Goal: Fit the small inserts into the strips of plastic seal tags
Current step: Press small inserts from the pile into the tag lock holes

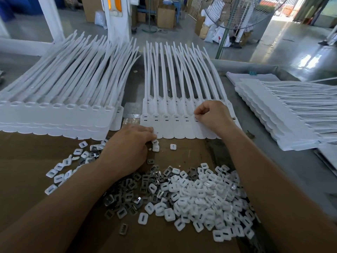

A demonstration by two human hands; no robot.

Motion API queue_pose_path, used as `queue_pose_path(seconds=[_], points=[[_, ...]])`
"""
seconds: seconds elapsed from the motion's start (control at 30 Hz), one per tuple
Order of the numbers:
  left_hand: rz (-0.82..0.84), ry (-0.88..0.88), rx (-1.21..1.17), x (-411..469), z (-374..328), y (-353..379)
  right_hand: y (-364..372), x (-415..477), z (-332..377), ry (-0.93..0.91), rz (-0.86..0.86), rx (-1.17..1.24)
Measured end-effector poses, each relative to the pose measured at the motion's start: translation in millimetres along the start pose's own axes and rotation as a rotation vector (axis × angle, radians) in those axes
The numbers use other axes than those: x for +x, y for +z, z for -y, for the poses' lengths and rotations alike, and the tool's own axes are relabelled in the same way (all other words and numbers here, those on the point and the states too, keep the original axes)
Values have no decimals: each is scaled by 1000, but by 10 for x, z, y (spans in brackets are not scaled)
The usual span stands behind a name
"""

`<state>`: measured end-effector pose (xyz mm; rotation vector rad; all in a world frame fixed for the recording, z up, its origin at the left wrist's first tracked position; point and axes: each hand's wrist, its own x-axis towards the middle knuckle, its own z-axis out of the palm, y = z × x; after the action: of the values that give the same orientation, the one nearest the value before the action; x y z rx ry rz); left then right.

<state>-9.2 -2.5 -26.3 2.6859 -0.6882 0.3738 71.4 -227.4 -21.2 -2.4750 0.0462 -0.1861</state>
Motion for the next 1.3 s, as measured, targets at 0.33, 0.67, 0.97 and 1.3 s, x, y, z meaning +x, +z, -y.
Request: queue_pose_path(seconds=[0.33, 0.67, 0.97, 1.3], points=[[-8, -17, 5, 9, 27, 55, -51, 112, 98, 154, 42, 57], [7, -29, -5, 23, 47, 78, -209, -133, -29, 11, 184, 153], [6, -52, -8, 43, 82, 107, -628, -638, -59, -72, 507, -114], [5, -48, -5, 32, 81, 102, -694, -688, -67, -6, 750, -281]])
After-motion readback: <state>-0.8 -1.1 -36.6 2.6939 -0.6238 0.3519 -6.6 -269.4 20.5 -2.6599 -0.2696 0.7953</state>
